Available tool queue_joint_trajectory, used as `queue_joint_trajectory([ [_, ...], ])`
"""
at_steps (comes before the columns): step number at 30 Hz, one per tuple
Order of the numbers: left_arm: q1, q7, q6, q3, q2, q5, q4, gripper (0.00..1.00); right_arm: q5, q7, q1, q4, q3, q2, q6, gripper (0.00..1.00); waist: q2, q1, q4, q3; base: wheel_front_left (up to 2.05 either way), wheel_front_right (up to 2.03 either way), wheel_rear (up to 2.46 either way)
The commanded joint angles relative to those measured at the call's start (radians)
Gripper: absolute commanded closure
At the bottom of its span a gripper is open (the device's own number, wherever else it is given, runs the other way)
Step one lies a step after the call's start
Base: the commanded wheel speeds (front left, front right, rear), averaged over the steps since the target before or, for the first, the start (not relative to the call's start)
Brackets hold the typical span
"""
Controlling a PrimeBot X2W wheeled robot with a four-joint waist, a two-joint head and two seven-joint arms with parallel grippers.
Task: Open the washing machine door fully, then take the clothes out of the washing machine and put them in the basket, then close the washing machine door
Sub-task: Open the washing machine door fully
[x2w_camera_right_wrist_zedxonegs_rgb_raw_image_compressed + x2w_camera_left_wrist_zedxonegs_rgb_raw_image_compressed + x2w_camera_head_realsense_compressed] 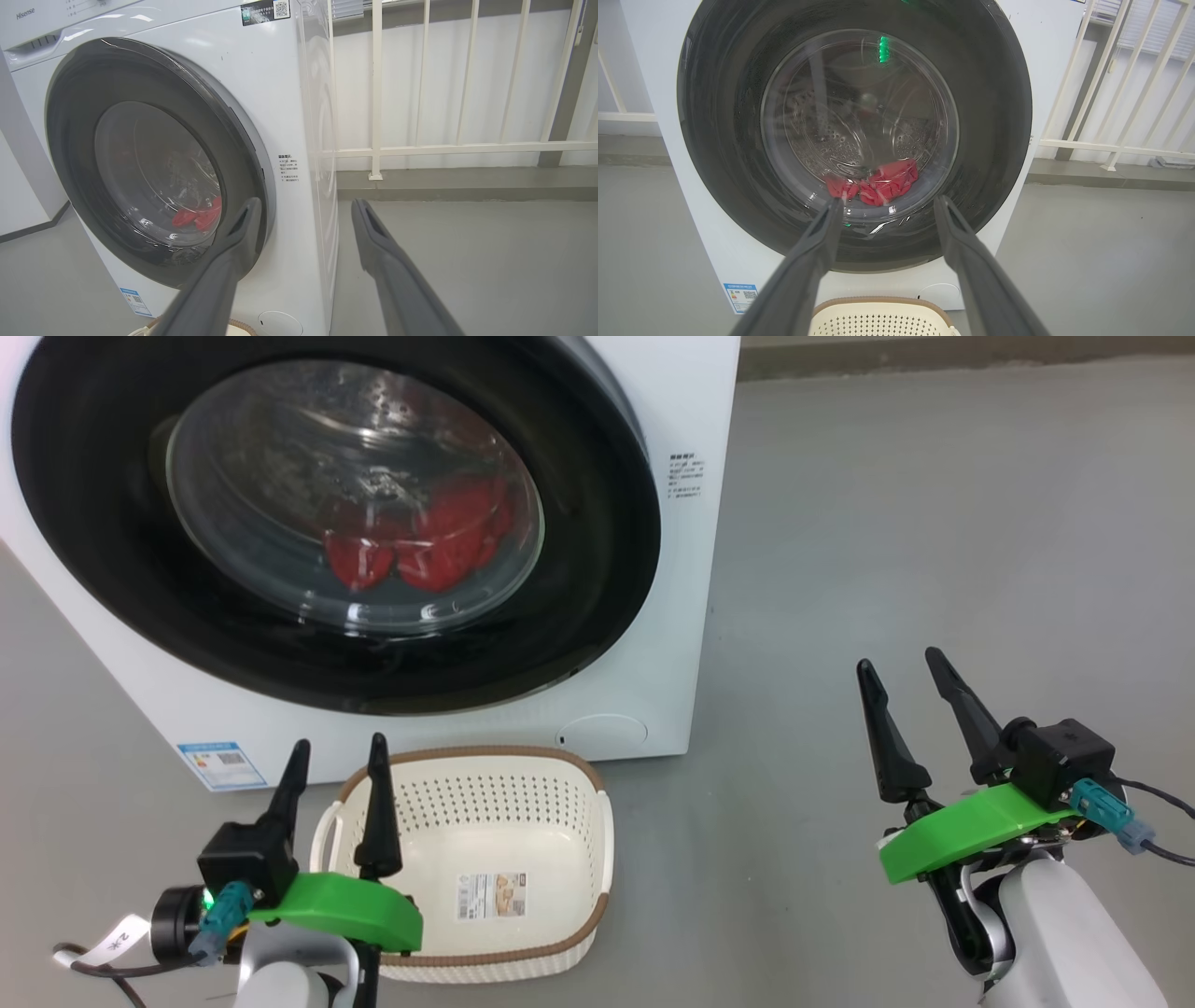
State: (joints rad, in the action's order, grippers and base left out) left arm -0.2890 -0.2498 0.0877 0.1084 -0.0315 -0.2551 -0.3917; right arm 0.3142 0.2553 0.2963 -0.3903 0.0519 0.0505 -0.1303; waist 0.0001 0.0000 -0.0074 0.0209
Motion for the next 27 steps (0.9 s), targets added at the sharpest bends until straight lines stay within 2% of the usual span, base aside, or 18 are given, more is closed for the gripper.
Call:
queue_joint_trajectory([
  [1,-0.034,-0.012,-0.001,-0.024,-0.019,0.003,0.035,0.00,0.000,0.006,0.049,0.031,0.019,0.000,0.000,0.00,-0.0001,0.0000,0.006,0.015,0.00,0.00,0.00],
  [6,-0.043,-0.012,-0.004,-0.004,-0.019,0.003,0.079,0.00,-0.001,0.006,0.070,0.043,0.011,0.000,0.000,0.00,-0.0001,0.0000,0.019,0.062,0.00,0.00,0.00],
  [7,-0.045,-0.012,-0.003,0.001,-0.019,0.003,0.090,0.00,-0.001,0.006,0.076,0.045,0.009,0.000,0.000,0.11,-0.0001,0.0000,0.022,0.072,0.00,0.00,0.00],
  [8,-0.047,-0.012,-0.003,0.005,-0.019,0.002,0.101,0.00,-0.002,0.006,0.083,0.046,0.007,0.000,0.000,0.42,-0.0001,0.0000,0.024,0.082,0.00,0.00,0.00],
  [10,-0.052,-0.012,-0.002,0.014,-0.019,0.002,0.121,0.00,-0.002,0.006,0.099,0.046,0.005,0.000,0.000,0.75,-0.0001,0.0000,0.030,0.106,0.00,0.00,0.00],
  [11,-0.056,-0.012,-0.002,0.018,-0.019,0.001,0.129,0.00,-0.005,0.006,0.110,0.046,0.003,0.000,0.000,1.00,-0.0001,0.0000,0.033,0.118,0.00,0.00,0.00],
  [15,-0.075,-0.012,-0.013,0.042,-0.019,0.007,0.169,0.00,0.042,0.006,0.156,0.039,-0.013,0.000,0.000,1.00,-0.0001,0.0000,0.047,0.159,0.00,0.00,0.00],
  [18,-0.083,-0.012,-0.015,0.061,-0.019,0.004,0.195,0.00,0.190,0.006,0.200,0.021,-0.008,0.000,0.000,1.00,-0.0001,0.0000,0.059,0.182,0.00,0.00,0.00],
  [19,-0.083,-0.012,-0.015,0.061,-0.019,0.004,0.195,0.00,0.190,0.006,0.200,0.021,-0.008,0.000,0.000,1.00,-0.0001,0.0000,0.059,0.182,0.00,0.00,0.00],
  [27,-0.100,-0.012,-0.012,0.112,-0.019,0.010,0.237,0.00,0.487,0.006,0.330,-0.050,0.037,0.000,0.000,1.00,-0.0001,0.0000,0.080,0.233,0.00,0.00,0.00],
])
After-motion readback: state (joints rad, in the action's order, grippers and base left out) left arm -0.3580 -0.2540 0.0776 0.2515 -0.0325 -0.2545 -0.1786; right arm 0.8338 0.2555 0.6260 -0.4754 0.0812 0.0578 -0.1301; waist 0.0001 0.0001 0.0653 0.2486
